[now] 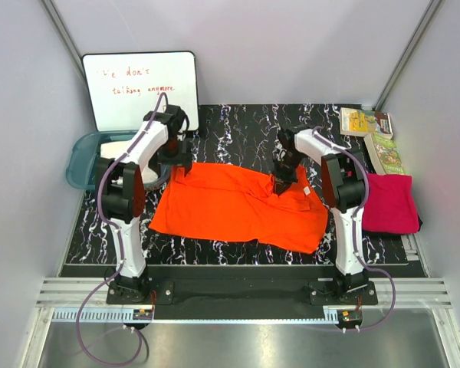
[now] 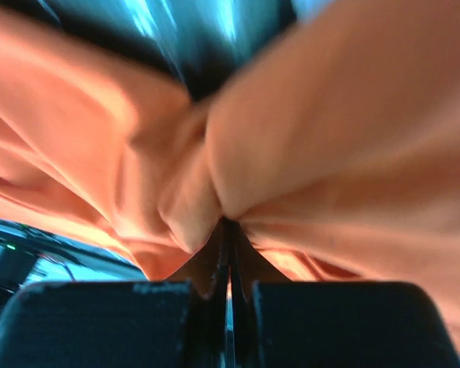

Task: Fold and stack the t-shirts
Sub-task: Fold the flattened tshirt in 1/3 of the way

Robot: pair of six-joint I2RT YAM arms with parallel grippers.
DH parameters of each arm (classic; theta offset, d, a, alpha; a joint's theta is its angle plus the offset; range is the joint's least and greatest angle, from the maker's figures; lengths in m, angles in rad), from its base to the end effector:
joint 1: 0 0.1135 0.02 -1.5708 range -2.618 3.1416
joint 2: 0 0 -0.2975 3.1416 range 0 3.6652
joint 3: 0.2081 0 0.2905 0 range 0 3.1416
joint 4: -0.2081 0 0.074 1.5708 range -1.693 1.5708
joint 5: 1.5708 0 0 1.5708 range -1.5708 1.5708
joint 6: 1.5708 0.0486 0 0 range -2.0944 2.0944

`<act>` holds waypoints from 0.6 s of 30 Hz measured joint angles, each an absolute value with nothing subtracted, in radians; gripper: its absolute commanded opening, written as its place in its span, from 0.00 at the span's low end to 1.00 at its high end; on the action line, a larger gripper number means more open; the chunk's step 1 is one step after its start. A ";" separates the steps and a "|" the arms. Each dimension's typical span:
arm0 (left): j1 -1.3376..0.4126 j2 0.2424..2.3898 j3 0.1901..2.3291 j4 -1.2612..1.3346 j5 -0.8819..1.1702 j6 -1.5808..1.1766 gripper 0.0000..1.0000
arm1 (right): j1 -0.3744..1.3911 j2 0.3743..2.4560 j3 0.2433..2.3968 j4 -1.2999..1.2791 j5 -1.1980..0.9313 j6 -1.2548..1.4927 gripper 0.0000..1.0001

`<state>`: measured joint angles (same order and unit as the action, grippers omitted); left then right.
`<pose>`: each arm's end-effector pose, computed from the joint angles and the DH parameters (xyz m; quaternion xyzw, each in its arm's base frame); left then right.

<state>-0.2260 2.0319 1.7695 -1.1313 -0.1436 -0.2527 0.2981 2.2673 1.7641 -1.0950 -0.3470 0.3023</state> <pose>0.4537 -0.0972 0.2440 -0.0196 0.9933 0.0485 0.1026 0.4593 0.1584 0.1376 -0.0044 -0.9849 -0.1609 0.0639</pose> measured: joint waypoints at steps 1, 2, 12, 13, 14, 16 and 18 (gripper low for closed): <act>-0.226 2.032 1.758 -1.130 -0.144 -0.252 0.99 | 0.304 2.252 1.742 -1.116 -0.337 0.300 0.00; -0.226 2.032 1.750 -1.131 -0.144 -0.251 0.99 | 0.308 2.235 1.726 -1.135 -0.330 0.299 0.00; -0.226 2.028 1.718 -1.122 -0.144 -0.239 0.99 | 0.308 2.124 1.694 -1.179 -0.177 0.308 0.00; -0.226 2.028 1.718 -1.122 -0.144 -0.239 0.99 | 0.308 2.140 1.703 -1.175 -0.166 0.310 0.00; -0.226 2.026 1.718 -1.121 -0.144 -0.237 0.99 | 0.308 2.157 1.715 -1.172 -0.158 0.310 0.00; -0.226 2.023 1.718 -1.119 -0.144 -0.235 0.99 | 0.308 2.216 1.766 -1.164 -0.146 0.311 0.00; -0.226 2.020 1.718 -1.118 -0.144 -0.235 0.99 | 0.308 2.257 1.807 -1.154 -0.136 0.311 0.00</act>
<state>-0.2260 2.0205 1.7184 -1.1175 -0.1440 -0.2352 0.3080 2.2570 1.8072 -1.1538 -0.1360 0.3115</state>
